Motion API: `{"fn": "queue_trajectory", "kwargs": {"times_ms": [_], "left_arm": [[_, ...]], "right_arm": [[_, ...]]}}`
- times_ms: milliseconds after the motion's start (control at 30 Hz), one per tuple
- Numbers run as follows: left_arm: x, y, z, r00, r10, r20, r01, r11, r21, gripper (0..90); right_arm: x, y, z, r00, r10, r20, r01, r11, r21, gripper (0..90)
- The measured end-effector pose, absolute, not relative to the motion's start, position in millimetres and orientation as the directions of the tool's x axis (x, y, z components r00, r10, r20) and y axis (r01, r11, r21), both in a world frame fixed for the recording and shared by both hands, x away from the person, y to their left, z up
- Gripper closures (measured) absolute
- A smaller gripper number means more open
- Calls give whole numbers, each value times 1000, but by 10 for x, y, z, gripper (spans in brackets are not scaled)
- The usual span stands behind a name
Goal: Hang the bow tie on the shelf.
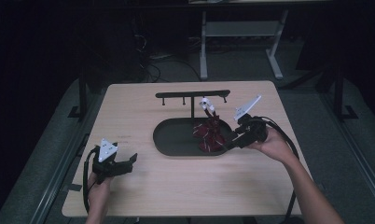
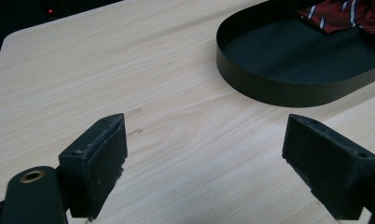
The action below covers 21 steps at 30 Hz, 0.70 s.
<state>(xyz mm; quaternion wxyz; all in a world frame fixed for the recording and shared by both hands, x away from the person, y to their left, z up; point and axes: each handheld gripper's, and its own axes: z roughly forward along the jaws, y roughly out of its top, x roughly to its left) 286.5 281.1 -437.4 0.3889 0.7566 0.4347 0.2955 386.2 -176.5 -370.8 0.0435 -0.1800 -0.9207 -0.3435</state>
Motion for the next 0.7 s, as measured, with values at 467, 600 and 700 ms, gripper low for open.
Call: {"fn": "queue_trajectory", "kwargs": {"times_ms": [467, 600, 700], "left_arm": [[2862, 2808, -4373, 448, 887, 110, 428, -320, 845, 136], [2862, 2809, -4373, 448, 887, 110, 426, -320, 846, 136], [2863, 2811, -4373, 448, 887, 110, 427, -320, 845, 135]], "right_arm": [[3766, -1796, -3804, -928, 302, 218, 371, 703, 607, 514], [3733, -1819, -3843, -925, 302, 228, 378, 693, 614, 516], [3719, -1833, -3876, -925, 305, 226, 379, 695, 611, 516]]}}
